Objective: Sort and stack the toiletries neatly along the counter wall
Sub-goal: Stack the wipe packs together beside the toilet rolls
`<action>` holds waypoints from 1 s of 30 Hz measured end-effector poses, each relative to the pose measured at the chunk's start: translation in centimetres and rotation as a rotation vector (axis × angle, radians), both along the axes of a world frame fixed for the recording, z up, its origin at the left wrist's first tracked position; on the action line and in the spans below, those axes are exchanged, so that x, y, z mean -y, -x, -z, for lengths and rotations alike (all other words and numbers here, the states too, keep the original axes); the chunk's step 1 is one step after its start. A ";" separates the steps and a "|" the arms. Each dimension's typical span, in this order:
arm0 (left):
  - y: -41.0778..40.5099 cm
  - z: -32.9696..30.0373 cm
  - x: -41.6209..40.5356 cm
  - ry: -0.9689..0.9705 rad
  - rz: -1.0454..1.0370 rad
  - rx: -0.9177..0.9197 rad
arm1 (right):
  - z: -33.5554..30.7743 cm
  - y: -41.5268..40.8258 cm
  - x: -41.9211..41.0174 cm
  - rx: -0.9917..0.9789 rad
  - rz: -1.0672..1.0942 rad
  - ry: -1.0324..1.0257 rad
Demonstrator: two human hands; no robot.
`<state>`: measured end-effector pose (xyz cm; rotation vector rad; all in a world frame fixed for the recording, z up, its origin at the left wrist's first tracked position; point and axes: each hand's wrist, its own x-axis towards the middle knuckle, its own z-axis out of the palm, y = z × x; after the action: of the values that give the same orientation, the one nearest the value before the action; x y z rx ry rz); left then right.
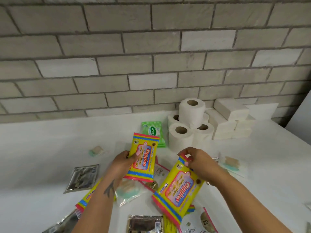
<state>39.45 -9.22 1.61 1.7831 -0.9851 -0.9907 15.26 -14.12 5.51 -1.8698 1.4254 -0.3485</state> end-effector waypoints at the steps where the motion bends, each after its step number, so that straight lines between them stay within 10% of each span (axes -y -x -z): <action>1: -0.5 0.2 -0.3 0.005 -0.022 -0.003 | 0.9 -0.7 0.0 0.023 -0.014 -0.053; 15: -6.6 2.4 2.5 -0.117 -0.111 0.035 | 6.6 -5.1 -0.5 -0.383 -0.161 0.100; 24: -7.5 3.1 8.6 -0.187 -0.184 0.138 | 6.2 -5.3 0.6 -0.163 -0.131 -0.064; 30: -7.6 4.4 8.8 -0.222 0.073 0.592 | 6.1 -5.8 1.0 -0.120 -0.129 -0.088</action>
<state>47.05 -18.05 -2.83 2.3094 -1.3434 -0.6358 21.06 -15.15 -0.64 -1.9264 1.3673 -0.1104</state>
